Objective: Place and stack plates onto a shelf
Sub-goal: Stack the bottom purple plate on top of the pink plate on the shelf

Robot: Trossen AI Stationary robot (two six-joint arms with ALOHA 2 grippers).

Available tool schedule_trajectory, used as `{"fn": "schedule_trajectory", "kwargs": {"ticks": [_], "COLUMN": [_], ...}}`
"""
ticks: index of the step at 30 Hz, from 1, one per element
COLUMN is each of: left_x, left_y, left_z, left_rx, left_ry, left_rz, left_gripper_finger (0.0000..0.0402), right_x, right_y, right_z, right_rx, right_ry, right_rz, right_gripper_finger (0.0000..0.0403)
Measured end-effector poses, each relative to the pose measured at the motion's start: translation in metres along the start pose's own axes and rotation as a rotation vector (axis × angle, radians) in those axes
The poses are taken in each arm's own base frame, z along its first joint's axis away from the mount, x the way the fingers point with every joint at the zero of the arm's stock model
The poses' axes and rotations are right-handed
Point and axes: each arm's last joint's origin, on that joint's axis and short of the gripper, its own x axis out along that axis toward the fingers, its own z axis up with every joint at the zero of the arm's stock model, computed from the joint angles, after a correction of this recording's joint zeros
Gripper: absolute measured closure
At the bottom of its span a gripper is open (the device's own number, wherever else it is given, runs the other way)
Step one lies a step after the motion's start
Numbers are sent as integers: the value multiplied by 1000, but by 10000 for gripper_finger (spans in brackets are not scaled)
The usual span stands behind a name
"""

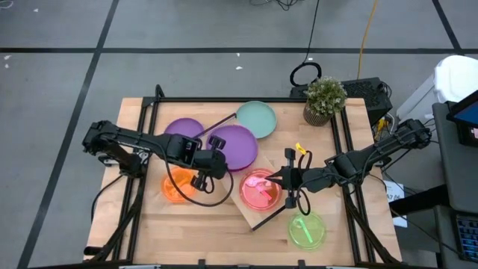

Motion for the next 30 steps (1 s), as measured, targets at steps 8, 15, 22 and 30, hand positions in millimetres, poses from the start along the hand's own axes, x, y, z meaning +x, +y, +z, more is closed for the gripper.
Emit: {"fn": "schedule_trajectory", "kwargs": {"ticks": [8, 15, 22, 30], "left_x": [0, 0, 0, 17], "left_y": [0, -1, 3, 17], "left_z": [0, 0, -1, -16], "left_rx": [-86, -176, -156, -151], "left_ry": [0, -1, 16, 61], "left_rz": [0, -3, 50, 42], "left_gripper_finger": [283, 282, 282, 282], "right_x": [0, 0, 0, 0], "right_y": [0, 0, 0, 0], "right_z": [0, 0, 0, 0], "right_rx": [0, 24, 26, 51], "right_ry": [0, 0, 0, 1], "right_rz": [1, 2, 2, 3], "right_gripper_finger": [403, 403, 403, 403]}}
